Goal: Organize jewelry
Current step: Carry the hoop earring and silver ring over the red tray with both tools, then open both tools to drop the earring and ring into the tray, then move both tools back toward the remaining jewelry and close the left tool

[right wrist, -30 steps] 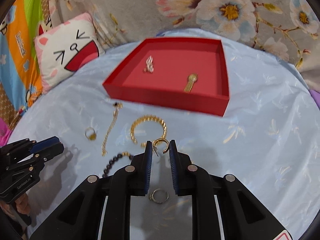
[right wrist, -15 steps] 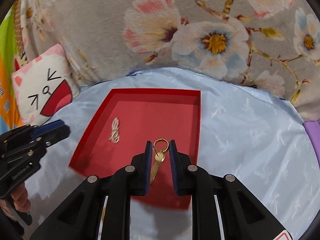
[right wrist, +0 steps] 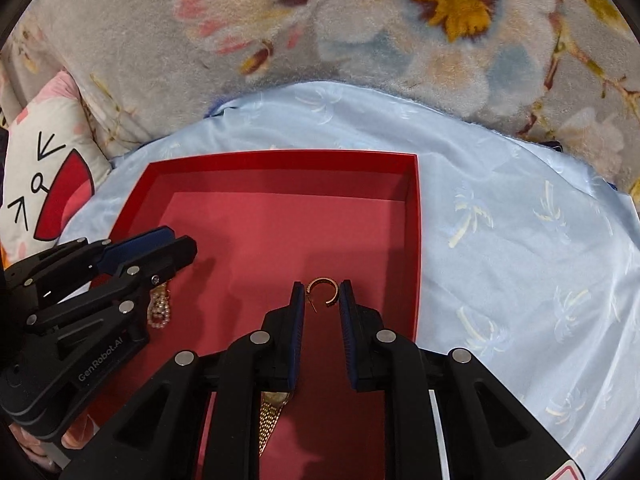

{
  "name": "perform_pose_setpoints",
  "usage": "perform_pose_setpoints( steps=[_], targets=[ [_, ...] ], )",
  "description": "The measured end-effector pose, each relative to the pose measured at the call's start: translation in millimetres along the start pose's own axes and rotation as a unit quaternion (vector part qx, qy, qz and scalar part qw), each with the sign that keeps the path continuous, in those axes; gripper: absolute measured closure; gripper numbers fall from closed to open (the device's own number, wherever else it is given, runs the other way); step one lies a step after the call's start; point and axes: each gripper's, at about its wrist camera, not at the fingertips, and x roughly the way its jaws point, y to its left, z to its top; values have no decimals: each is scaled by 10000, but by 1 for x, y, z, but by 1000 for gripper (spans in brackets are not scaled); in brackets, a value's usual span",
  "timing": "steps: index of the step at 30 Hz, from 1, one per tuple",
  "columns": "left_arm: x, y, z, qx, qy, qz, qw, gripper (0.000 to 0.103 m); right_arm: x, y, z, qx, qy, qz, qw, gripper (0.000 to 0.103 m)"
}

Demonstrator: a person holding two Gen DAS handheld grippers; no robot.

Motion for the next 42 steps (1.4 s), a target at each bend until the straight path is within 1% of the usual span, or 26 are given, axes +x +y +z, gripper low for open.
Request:
perform_pose_setpoints(
  steps=[1, 4, 5, 6, 7, 8, 10, 11, 13, 15, 19, 22, 26, 29, 30, 32, 34, 36, 39, 42],
  targets=[
    [1, -1, 0, -1, -21, 14, 10000, 69, 0, 0, -1, -18, -43, -54, 10000, 85],
    [1, 1, 1, -107, -158, 103, 9998, 55, -2, 1, -2, -28, -132, -80, 9999, 83],
    [0, 2, 1, -167, -184, 110, 9996, 54, -3, 0, -2, -25, -174, -87, 9998, 76],
    [-2, 3, 1, -211, -199, 126, 9995, 50, -7, -1, -3, -31, -237, -106, 9997, 71],
    [-4, 5, 1, -253, -212, 162, 9993, 47, -13, -1, -5, -36, -325, -123, 9994, 70],
    [-11, 7, 0, -293, -269, 208, 9990, 46, -17, 0, -6, -45, -373, -128, 9992, 68],
    [-26, 9, -3, -303, -389, 299, 9983, 40, -33, 1, -13, -107, -487, -124, 9987, 67],
    [-34, 11, -5, -307, -435, 359, 9979, 38, -42, 2, -18, -144, -547, -141, 9983, 66],
    [-56, 14, -13, -299, -545, 408, 9972, 33, -61, 4, -29, -229, -666, -186, 9973, 62],
    [-81, 19, -26, -310, -660, 452, 9963, 30, -82, 6, -44, -287, -765, -161, 9965, 57],
    [-124, 25, -61, -293, -716, 516, 9957, 30, -124, 7, -87, -326, -884, -103, 9955, 57],
    [-147, 26, -95, -287, -643, 582, 9958, 30, -142, 6, -119, -254, -838, -8, 9962, 56],
    [-159, 26, -142, -313, -412, 692, 9963, 30, -154, 6, -163, -188, -765, -71, 9969, 56],
    [-165, 21, -172, -282, -358, 768, 9960, 30, -155, 7, -190, -100, -628, 12, 9980, 55],
    [-166, 18, -183, -293, -328, 770, 9961, 30, -155, 8, -198, -113, -593, -7, 9982, 55],
    [-166, 16, -198, -373, -284, 651, 9968, 30, -155, 12, -211, -192, -581, -128, 9980, 55],
    [-163, 14, -208, -434, -231, 586, 9971, 30, -154, 17, -222, -279, -584, -201, 9977, 55],
    [-159, 12, -214, -486, -224, 581, 9969, 30, -152, 20, -228, -292, -575, -169, 9978, 55],
    [-153, 9, -222, -439, -218, 547, 9973, 39, -147, 25, -234, -365, -539, -128, 9978, 55],
    [-148, 8, -227, -382, -162, 538, 9977, 42, -140, 31, -239, -517, -489, -143, 9974, 55]
  ],
)
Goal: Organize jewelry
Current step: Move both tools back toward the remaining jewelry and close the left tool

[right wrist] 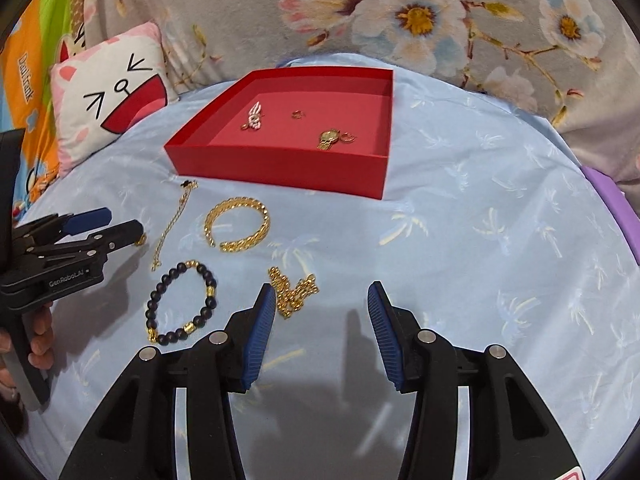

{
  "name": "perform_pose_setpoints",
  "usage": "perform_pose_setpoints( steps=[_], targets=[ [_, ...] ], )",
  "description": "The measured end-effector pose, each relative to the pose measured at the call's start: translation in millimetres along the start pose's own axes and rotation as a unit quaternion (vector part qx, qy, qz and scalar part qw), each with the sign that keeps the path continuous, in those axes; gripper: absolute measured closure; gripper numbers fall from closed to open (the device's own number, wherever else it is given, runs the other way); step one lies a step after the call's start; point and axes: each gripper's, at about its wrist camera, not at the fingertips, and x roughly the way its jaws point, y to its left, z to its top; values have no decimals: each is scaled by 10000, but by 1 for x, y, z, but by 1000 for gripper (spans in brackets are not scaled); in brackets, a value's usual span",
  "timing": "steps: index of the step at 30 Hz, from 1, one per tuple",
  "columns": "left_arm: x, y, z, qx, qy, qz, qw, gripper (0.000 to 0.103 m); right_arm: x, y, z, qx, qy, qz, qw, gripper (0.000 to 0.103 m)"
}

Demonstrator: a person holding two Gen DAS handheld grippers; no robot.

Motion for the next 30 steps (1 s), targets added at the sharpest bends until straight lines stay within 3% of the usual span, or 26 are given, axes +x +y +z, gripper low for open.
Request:
perform_pose_setpoints(
  steps=[5, 10, 14, 16, 19, 30],
  targets=[
    [5, 3, -2, -65, 128, -224, 9996, 48, 7, 9, -4, -157, 85, -8, 9998, 55],
    [13, 5, -3, -150, 340, -400, 9985, 70, 10, 12, -7, -205, 113, -9, 9997, 55],
    [14, 6, -3, -178, 331, -426, 9984, 74, 13, 10, -7, -189, 139, -4, 9997, 55],
    [15, 6, -3, -157, 334, -452, 9983, 89, 13, 10, -7, -181, 136, -4, 9997, 55],
    [14, 6, -3, -161, 313, -510, 9981, 97, 12, 11, -7, -201, 124, -18, 9997, 55],
    [-5, 4, 0, -146, 105, -611, 9980, 100, 15, 10, -3, -143, 97, -23, 9998, 55]
  ],
)
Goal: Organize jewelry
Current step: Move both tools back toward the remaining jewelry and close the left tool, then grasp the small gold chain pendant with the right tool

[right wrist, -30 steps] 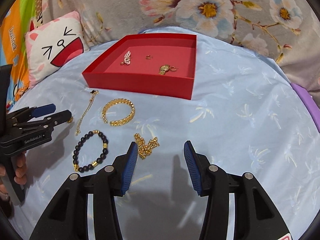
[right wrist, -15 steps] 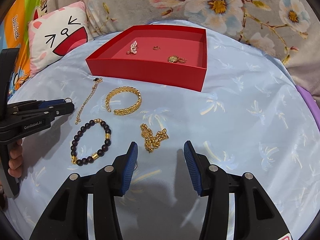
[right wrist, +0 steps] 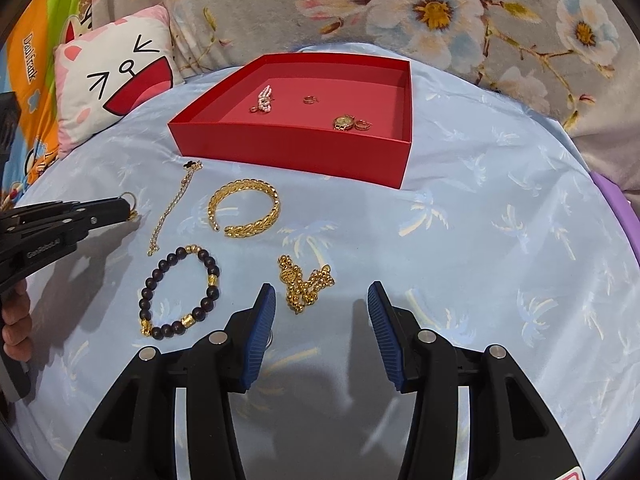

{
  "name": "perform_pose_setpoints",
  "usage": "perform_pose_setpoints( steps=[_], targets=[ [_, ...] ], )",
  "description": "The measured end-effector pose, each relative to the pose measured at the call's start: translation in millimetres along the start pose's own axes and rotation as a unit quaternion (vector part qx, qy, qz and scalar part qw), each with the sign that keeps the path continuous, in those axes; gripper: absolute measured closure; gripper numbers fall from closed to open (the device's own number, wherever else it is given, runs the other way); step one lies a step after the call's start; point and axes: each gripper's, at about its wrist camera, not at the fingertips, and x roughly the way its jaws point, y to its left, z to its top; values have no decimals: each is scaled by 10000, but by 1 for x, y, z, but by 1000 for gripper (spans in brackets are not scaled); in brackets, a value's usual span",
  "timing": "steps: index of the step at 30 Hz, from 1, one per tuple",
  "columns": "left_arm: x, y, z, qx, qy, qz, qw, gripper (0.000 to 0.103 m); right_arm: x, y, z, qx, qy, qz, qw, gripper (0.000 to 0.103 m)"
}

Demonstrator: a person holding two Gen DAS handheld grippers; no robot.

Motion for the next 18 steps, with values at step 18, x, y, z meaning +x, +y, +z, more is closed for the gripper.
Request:
perform_pose_setpoints(
  steps=[18],
  targets=[
    [-4, 2, -2, -4, -9, 53, 10000, 100, 17, 0, 8, 117, 238, 37, 9996, 96]
  ],
)
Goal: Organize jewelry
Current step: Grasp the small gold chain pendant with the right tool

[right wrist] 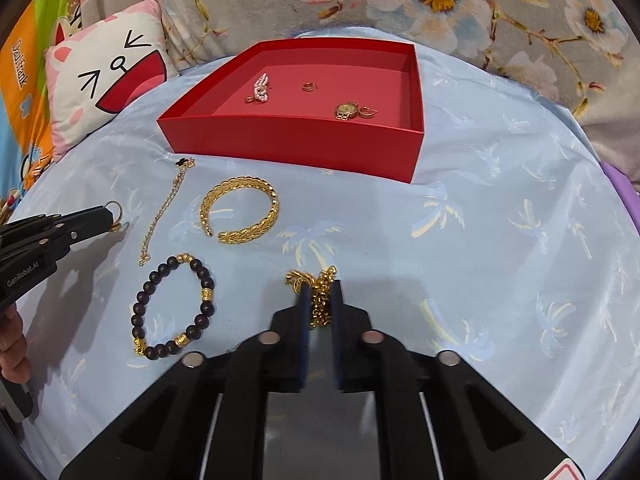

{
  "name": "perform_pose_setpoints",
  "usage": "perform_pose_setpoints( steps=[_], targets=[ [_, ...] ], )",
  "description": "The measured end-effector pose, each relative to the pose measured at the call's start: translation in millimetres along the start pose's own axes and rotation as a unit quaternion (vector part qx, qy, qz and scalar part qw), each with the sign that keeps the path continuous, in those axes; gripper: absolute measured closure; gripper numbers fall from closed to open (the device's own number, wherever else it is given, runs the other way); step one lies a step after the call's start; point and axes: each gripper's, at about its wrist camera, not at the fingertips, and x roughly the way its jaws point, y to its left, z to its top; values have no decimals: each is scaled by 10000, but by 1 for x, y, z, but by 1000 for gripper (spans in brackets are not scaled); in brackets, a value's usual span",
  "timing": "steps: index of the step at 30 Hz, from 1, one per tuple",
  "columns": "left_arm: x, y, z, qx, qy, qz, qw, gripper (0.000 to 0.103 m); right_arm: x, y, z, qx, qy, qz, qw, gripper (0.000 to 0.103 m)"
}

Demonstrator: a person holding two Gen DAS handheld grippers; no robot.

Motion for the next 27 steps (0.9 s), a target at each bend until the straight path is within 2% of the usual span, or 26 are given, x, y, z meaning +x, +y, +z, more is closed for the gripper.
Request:
perform_pose_setpoints(
  steps=[4, 17, 23, 27],
  targets=[
    [1, 3, 0, -19, -6, 24, 10000, 100, -4, -5, 0, 103, -95, 32, 9999, 99],
    [-5, 9, 5, -71, -84, 33, 9999, 100, -40, -8, 9, 177, -610, 111, 9979, 99],
    [-30, 5, 31, 107, -408, -16, 9991, 100, -69, -17, 40, 219, -855, 251, 9958, 99],
    [-40, -1, 67, 288, -585, -55, 9979, 100, -76, -30, 77, 293, -956, 257, 9947, 99]
  ],
)
